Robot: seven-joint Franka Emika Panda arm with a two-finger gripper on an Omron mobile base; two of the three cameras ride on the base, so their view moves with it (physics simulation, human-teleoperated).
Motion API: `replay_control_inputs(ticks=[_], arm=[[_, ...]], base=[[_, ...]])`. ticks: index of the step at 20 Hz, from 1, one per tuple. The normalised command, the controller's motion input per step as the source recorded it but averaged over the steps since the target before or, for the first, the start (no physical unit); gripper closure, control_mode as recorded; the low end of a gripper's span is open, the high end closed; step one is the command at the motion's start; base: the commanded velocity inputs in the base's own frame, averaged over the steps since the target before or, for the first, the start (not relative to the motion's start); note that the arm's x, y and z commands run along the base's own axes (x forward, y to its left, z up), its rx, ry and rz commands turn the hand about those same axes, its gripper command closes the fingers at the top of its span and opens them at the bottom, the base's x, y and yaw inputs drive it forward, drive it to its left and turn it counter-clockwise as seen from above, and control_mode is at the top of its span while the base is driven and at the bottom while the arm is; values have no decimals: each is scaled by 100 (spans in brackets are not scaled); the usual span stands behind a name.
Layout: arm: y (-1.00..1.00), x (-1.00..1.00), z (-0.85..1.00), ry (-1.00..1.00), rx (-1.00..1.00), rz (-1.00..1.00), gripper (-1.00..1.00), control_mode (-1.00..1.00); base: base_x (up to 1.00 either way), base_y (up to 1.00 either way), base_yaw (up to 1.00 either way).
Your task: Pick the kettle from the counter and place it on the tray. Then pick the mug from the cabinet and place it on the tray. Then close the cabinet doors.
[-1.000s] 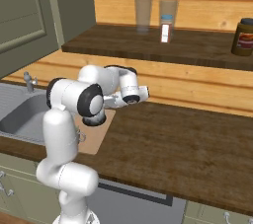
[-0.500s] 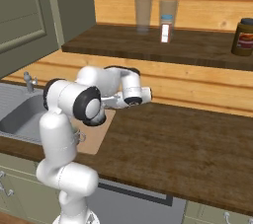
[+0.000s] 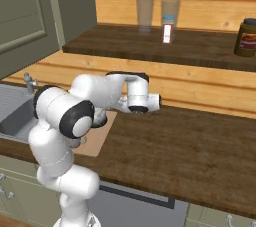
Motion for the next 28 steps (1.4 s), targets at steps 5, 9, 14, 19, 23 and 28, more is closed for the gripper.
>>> replay_control_inputs(ticks=[5,9,14,19,23,28], arm=[[-19,-91,43,0,0,-21,-100,-100],[-5,-94,62,0,0,-20,-100,-100],[0,-90,64,0,0,-19,-100,-100],[0,-71,56,3,0,-18,-100,-100],[9,-66,27,5,-1,-18,-100,-100],[11,-55,1,6,-2,-13,-100,-100]], base=[[0,0,0],[0,0,0],[0,0,0],[0,0,0],[0,0,0],[0,0,0]])
